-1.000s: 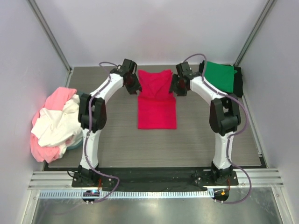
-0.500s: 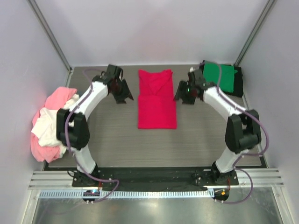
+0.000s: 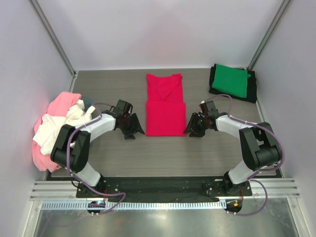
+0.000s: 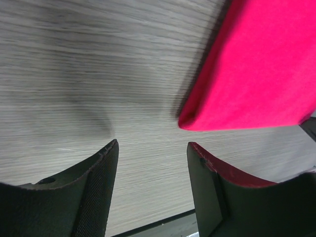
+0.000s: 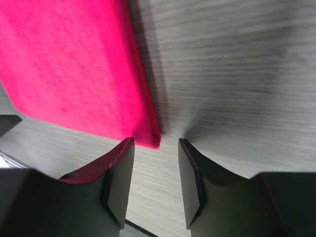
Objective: Fold and stack the t-shirts
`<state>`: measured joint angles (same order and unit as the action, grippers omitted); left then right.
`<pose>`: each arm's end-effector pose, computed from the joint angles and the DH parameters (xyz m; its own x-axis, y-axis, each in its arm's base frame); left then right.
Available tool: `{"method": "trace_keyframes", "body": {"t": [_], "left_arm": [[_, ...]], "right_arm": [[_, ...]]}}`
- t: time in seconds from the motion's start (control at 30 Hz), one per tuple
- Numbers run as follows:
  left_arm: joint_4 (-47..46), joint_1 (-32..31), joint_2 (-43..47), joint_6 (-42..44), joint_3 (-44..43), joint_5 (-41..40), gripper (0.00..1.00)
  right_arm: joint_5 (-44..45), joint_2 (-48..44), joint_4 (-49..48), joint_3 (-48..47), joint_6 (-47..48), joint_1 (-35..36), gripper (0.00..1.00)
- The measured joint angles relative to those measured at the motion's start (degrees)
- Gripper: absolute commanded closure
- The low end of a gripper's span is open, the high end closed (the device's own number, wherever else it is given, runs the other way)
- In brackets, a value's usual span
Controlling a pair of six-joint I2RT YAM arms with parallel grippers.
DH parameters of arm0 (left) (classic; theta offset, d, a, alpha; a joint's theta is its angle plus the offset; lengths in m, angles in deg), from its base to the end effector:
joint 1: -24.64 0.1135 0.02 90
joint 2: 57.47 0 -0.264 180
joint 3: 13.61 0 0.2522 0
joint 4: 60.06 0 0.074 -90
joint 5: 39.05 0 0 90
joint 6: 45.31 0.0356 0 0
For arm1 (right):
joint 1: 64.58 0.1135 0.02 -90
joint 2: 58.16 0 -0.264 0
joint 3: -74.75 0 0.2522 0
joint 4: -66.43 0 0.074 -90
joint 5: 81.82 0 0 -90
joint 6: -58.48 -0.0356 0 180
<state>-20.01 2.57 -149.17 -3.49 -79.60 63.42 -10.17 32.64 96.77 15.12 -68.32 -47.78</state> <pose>0.2749 -0.1197 0.1688 -0.8981 -0.4211 -0.1270 -0.3303 0.8365 -0.4373 0.2752 0.0948 0.1522 -0.9242 0.3149 -0.2162 0.1692 0.8450 0.5073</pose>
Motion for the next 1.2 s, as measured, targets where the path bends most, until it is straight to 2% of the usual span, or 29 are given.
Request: {"method": "trace_keyframes", "body": {"t": [0.23, 0.37, 0.5, 0.87, 0.97, 1.07, 1.1, 1.2], "left_arm": [[-6.73, -3.15, -0.44, -1.97, 0.98, 0.66, 0.45], [-8.26, -3.96, -1.7, -2.47, 1.05, 0.61, 0.52], [-8.96, -4.11, -2.75, -2.6, 1.53, 0.52, 0.59], [-11.45, -4.35, -3.76, -2.8, 2.16, 0.61, 0.64], [-12.44, -4.57, -4.13, -2.89, 2.16, 0.68, 0.68], [-13.31, -4.7, -4.59, -3.04, 2.23, 0.68, 0.81], [-13.64, -4.72, -4.81, -3.02, 2.29, 0.66, 0.89], [-14.25, -4.72, -5.31, -3.41, 2.43, 0.83, 1.0]], "right_arm": [[-1.38, 1.84, -4.5, 0.81, -0.66, 0.0, 0.74], [-1.6, 2.23, -5.53, 1.11, -0.63, -0.02, 0.82], [-1.84, 2.23, -6.32, 1.7, -0.68, -0.02, 0.85], [-2.38, 2.23, -7.52, 2.4, -0.7, -0.04, 0.92], [-2.38, 2.25, -7.56, 2.43, -0.7, -0.04, 0.93], [-2.6, 2.49, -7.8, 2.45, -0.74, -0.04, 0.99], [-2.73, 2.6, -7.96, 2.45, -0.76, -0.04, 0.99], [-3.28, 2.84, -8.5, 2.6, -0.92, -0.04, 0.99]]}}
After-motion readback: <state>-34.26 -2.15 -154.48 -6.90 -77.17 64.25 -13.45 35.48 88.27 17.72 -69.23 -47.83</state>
